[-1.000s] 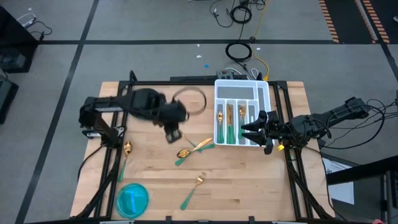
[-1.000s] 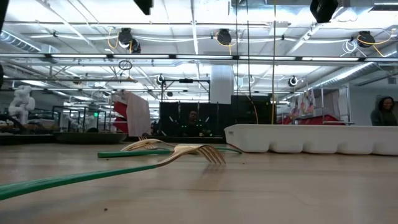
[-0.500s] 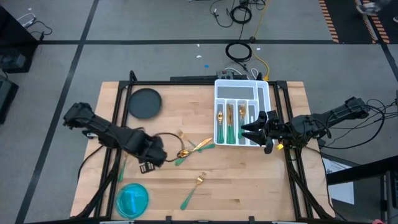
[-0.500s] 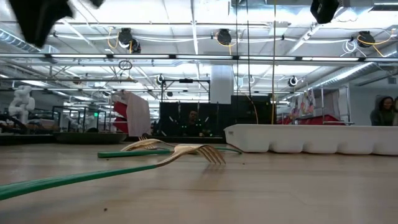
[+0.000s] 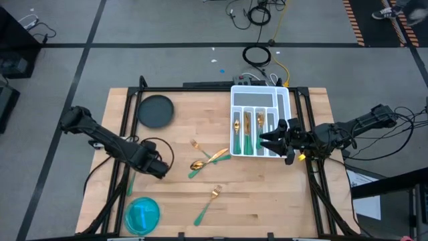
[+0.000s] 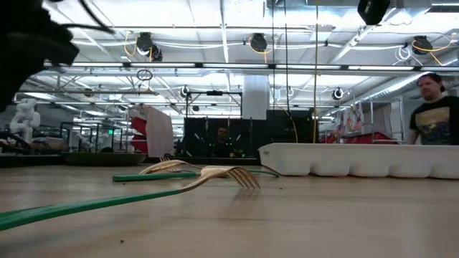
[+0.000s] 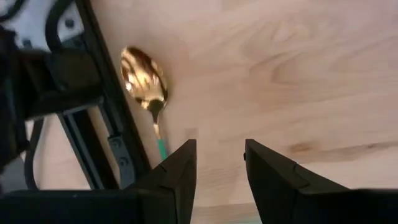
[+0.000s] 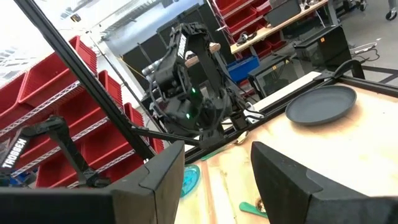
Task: Sort silverware
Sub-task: Put the green spoon on the silverware organizer
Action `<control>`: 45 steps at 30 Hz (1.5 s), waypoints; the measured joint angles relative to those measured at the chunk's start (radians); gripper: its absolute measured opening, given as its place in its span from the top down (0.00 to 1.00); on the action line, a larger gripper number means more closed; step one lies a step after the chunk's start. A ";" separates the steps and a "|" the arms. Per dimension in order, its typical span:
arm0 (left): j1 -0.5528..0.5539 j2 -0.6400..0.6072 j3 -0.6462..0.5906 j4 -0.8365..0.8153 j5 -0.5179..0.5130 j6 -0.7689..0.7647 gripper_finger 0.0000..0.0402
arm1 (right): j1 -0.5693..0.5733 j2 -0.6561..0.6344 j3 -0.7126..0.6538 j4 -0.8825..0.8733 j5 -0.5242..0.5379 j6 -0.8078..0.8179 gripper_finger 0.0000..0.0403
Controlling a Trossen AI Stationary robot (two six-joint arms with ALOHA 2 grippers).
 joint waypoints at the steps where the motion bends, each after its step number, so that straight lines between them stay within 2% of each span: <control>1: -0.004 0.000 -0.018 0.012 0.015 -0.004 0.65 | 0.000 0.000 0.000 0.003 0.000 0.000 0.56; 10: -0.033 0.000 -0.176 0.096 0.158 0.001 0.65 | 0.000 0.000 0.000 0.007 0.000 0.000 0.56; 15: -0.039 0.001 -0.239 0.222 0.168 0.024 0.65 | 0.000 0.000 0.000 0.007 0.000 0.000 0.56; 23: -0.057 -0.038 -0.290 0.218 0.187 0.021 0.65 | 0.000 0.000 0.000 0.007 0.000 0.000 0.56; 29: -0.086 -0.096 -0.310 0.243 0.192 -0.068 0.65 | 0.000 0.000 0.000 0.007 0.000 -0.001 0.56; 35: -0.094 -0.098 -0.310 0.237 0.199 -0.212 0.65 | 0.000 0.000 0.000 0.007 -0.001 -0.005 0.56; 39: -0.099 -0.098 -0.310 0.248 0.241 -0.321 0.65 | 0.000 0.000 0.000 0.007 -0.001 -0.011 0.56; 45: -0.119 -0.097 -0.309 0.256 0.207 -0.499 0.65 | 0.000 0.000 0.000 0.006 -0.001 -0.030 0.56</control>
